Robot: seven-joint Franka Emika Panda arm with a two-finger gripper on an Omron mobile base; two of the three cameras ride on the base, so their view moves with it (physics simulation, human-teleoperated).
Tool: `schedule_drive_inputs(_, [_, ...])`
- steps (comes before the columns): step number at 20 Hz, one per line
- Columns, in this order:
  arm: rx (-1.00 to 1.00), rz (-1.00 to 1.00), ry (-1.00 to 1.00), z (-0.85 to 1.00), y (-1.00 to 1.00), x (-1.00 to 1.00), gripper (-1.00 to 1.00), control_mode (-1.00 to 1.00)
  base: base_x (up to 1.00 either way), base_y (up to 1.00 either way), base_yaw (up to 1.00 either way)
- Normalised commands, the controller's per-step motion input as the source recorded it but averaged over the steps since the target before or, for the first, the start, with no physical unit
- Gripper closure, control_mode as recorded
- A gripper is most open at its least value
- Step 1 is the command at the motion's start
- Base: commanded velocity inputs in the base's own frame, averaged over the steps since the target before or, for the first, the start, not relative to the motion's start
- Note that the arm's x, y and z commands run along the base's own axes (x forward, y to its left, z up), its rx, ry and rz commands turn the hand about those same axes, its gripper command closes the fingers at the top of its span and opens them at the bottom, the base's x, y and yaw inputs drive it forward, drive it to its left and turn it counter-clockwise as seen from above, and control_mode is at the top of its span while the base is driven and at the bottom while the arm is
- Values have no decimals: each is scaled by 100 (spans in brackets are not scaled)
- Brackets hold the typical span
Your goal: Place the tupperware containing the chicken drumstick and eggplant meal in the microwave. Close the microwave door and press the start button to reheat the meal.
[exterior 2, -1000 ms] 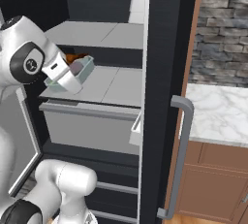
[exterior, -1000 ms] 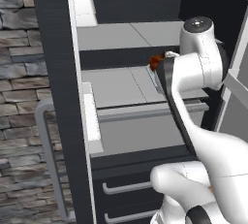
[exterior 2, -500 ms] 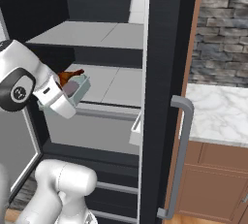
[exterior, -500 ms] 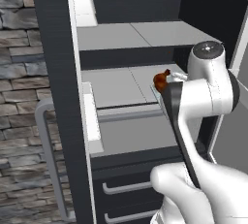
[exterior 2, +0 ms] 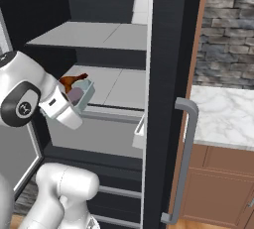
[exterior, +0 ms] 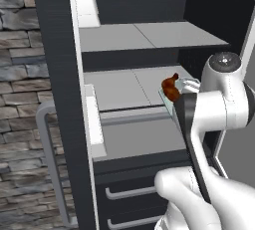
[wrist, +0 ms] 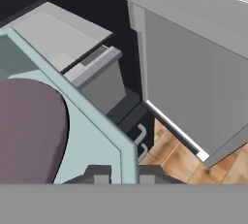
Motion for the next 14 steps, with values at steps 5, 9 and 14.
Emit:
schedule_drive_inputs(5, [0,0,0,0,0,0,100,100,-14,0,0])
schedule_drive_inputs(9, [0,0,0,0,0,0,100,100,-66,2,0])
schedule_drive_inputs(14, [0,0,0,0,0,0,100,100,-87,17,2])
